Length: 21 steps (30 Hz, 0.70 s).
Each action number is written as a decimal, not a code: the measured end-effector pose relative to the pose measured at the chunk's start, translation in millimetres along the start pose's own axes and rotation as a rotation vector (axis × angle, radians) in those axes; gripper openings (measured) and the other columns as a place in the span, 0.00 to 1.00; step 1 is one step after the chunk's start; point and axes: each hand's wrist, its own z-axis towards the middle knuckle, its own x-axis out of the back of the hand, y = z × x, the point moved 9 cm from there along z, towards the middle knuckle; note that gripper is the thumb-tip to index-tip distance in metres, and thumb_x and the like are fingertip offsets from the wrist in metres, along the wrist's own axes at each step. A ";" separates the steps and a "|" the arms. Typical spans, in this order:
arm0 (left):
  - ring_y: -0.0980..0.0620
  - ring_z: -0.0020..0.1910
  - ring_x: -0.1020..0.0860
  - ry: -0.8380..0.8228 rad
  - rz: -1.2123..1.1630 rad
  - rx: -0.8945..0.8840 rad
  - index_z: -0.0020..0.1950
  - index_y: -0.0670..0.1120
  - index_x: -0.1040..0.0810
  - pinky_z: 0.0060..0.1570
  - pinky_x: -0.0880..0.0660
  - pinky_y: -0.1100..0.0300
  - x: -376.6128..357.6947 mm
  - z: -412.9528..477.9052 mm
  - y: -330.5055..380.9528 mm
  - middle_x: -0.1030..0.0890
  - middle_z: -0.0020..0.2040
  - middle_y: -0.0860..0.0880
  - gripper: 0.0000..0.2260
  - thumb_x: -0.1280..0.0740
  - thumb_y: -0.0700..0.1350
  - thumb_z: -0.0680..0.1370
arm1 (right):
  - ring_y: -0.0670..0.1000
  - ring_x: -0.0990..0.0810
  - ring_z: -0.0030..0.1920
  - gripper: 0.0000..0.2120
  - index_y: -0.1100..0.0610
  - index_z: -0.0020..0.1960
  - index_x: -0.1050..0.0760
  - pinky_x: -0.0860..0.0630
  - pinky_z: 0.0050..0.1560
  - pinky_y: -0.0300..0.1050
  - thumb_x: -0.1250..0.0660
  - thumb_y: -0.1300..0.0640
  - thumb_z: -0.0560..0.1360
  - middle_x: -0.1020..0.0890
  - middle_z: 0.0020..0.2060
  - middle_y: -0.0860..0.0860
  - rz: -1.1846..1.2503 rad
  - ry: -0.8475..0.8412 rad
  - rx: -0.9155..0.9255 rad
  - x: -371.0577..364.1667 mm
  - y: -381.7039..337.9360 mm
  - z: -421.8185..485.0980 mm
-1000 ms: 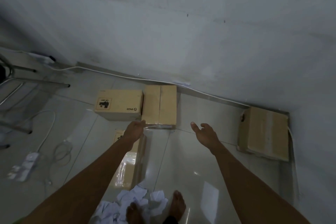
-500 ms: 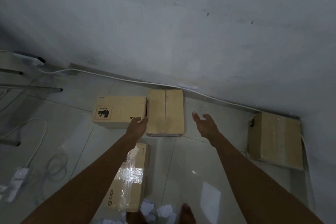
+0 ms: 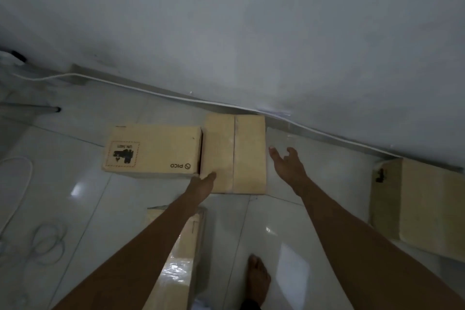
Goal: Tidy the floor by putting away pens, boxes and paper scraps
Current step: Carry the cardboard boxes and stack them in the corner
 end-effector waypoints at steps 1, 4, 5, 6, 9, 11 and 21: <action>0.42 0.72 0.36 -0.008 -0.011 0.029 0.76 0.38 0.42 0.73 0.41 0.48 -7.0 13.3 -5.4 0.37 0.75 0.41 0.38 0.37 0.62 0.76 | 0.58 0.36 0.72 0.42 0.56 0.77 0.49 0.38 0.69 0.51 0.40 0.33 0.74 0.38 0.74 0.58 0.001 0.004 0.001 -1.8 6.5 13.1; 0.42 0.72 0.36 0.003 -0.015 0.073 0.76 0.39 0.43 0.73 0.40 0.50 -21.6 54.9 -11.9 0.37 0.75 0.41 0.40 0.36 0.63 0.75 | 0.58 0.37 0.73 0.44 0.56 0.78 0.51 0.39 0.70 0.50 0.39 0.33 0.73 0.39 0.75 0.58 -0.003 0.035 -0.014 -5.3 29.6 53.8; 0.42 0.72 0.36 0.020 -0.018 0.081 0.76 0.39 0.43 0.72 0.40 0.51 -23.0 64.7 -11.7 0.37 0.75 0.41 0.40 0.36 0.63 0.75 | 0.58 0.37 0.73 0.44 0.56 0.78 0.52 0.39 0.71 0.49 0.39 0.33 0.73 0.40 0.75 0.58 0.001 0.033 -0.011 -8.3 34.6 64.3; 0.42 0.72 0.36 0.032 -0.009 0.080 0.76 0.39 0.43 0.72 0.40 0.52 -23.6 74.9 -11.2 0.37 0.75 0.42 0.40 0.37 0.63 0.75 | 0.57 0.37 0.73 0.44 0.56 0.78 0.53 0.40 0.71 0.49 0.39 0.33 0.73 0.40 0.75 0.58 0.003 0.032 -0.010 -12.0 39.7 74.6; 0.44 0.74 0.39 -0.003 0.016 0.096 0.77 0.41 0.44 0.71 0.43 0.53 -33.7 103.7 -13.2 0.40 0.76 0.43 0.38 0.41 0.65 0.76 | 0.57 0.39 0.74 0.45 0.56 0.78 0.55 0.41 0.71 0.49 0.40 0.32 0.73 0.43 0.76 0.57 -0.006 0.023 -0.004 -27.3 53.5 102.6; 0.45 0.74 0.40 -0.045 0.012 0.115 0.77 0.42 0.44 0.71 0.44 0.54 -43.2 120.2 -17.6 0.40 0.77 0.44 0.37 0.43 0.65 0.77 | 0.57 0.40 0.74 0.45 0.55 0.78 0.55 0.41 0.71 0.49 0.40 0.32 0.73 0.44 0.77 0.57 0.001 0.016 -0.004 -38.3 60.1 117.4; 0.41 0.70 0.35 0.158 0.068 0.087 0.77 0.43 0.45 0.68 0.35 0.51 -43.5 154.1 -36.0 0.38 0.74 0.42 0.44 0.38 0.69 0.71 | 0.58 0.40 0.74 0.47 0.55 0.78 0.57 0.40 0.73 0.54 0.41 0.30 0.72 0.44 0.77 0.56 -0.031 -0.045 -0.050 -88.6 86.0 150.4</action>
